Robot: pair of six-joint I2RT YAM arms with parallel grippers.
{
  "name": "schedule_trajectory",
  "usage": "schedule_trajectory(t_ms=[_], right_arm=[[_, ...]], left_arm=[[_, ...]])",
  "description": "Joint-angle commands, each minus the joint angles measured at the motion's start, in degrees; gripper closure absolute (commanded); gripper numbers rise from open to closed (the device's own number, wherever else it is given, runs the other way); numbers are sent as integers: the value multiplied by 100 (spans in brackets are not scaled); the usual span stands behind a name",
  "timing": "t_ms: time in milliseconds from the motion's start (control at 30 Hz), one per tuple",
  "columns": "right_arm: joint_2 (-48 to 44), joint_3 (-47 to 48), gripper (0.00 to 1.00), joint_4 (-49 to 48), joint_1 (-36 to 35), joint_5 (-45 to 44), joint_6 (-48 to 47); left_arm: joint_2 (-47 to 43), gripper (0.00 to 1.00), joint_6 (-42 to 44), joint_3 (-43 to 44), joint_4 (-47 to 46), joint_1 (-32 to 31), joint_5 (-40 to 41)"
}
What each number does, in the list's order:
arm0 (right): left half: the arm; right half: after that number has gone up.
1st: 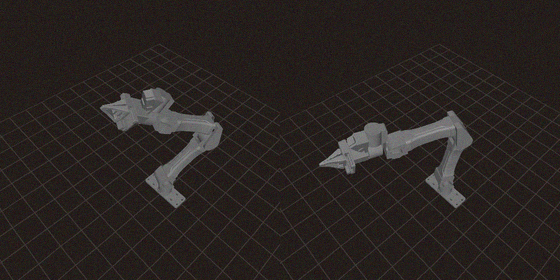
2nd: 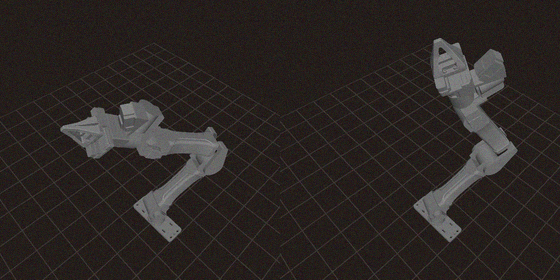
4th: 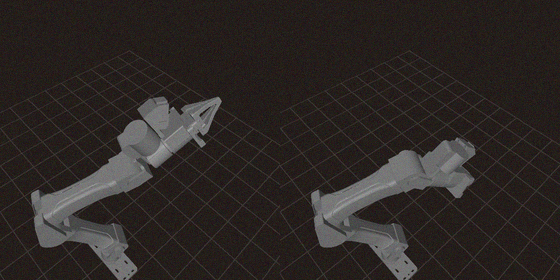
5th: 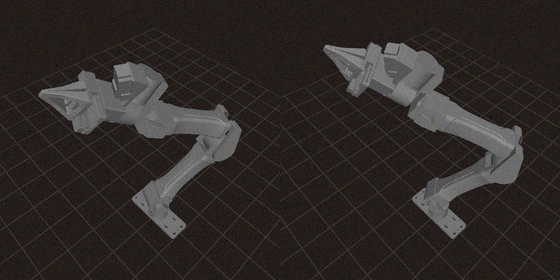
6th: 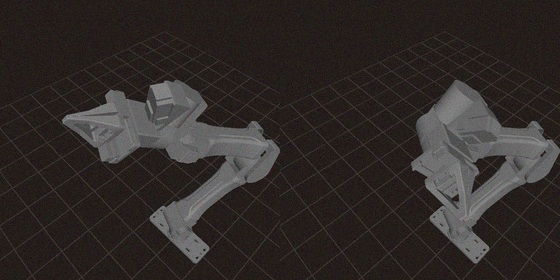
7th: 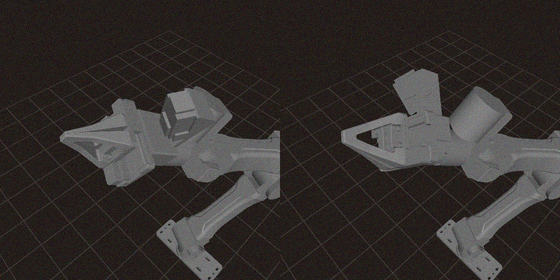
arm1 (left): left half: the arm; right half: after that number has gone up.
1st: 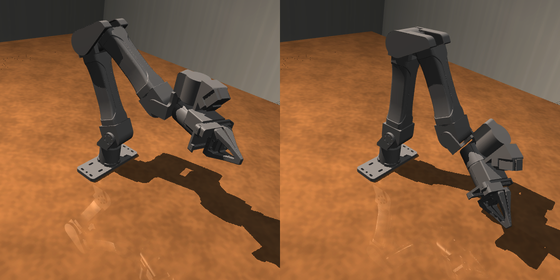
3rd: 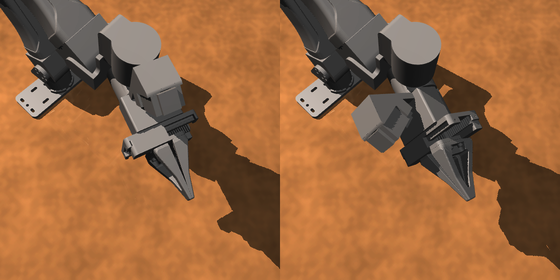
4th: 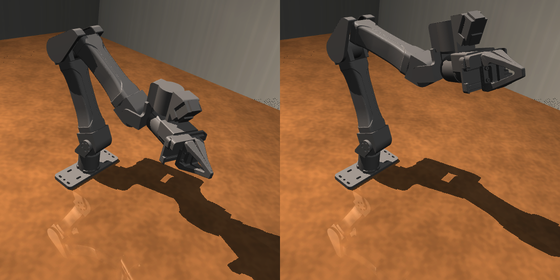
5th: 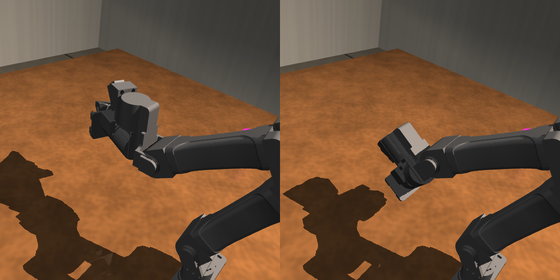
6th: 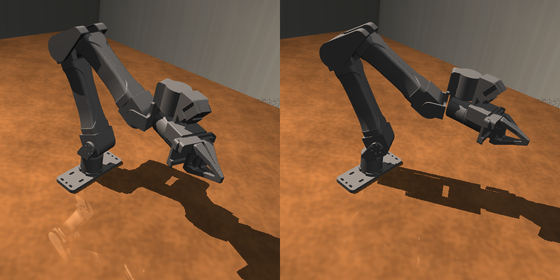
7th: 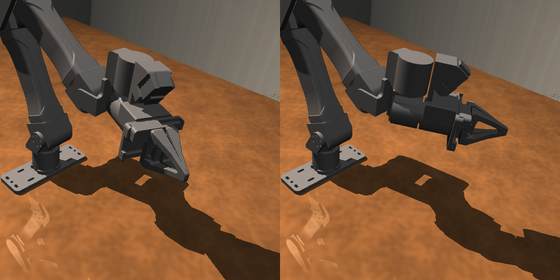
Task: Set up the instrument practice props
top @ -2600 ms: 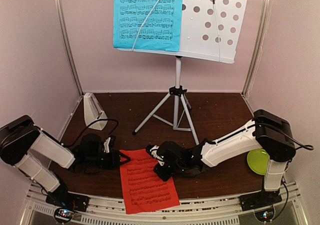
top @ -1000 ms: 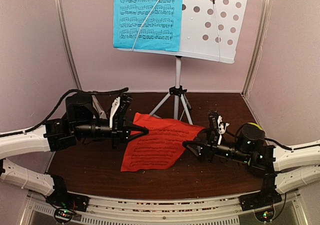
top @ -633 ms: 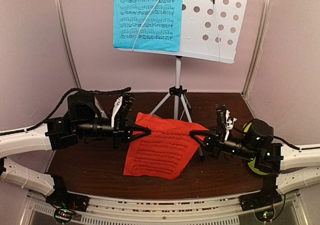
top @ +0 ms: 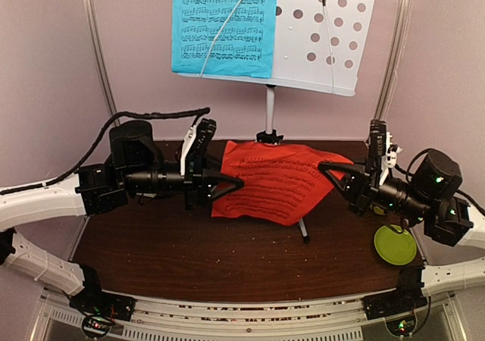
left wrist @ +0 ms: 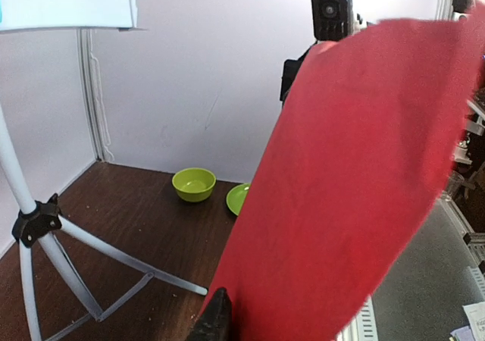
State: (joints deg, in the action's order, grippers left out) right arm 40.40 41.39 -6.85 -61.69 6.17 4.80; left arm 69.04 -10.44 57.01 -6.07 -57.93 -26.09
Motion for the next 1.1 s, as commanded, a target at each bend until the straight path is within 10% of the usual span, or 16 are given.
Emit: schedule_trajectory(t_ms=[0,167,667,1067], right_arm=[[-140,369,100,635,12,-118,-370],[-224,760,99,945,30,-544,-727],[972,2995,26,808,112,-3261,-1900],[2166,4376,24,619,590,-3740,-2394]], left_arm=[[151,91,82,549,-299,-78,0],[336,100,25,1148,-273,-87,67],[1629,100,306,4681,1750,-44,961],[2535,100,9,7072,2632,484,2207]])
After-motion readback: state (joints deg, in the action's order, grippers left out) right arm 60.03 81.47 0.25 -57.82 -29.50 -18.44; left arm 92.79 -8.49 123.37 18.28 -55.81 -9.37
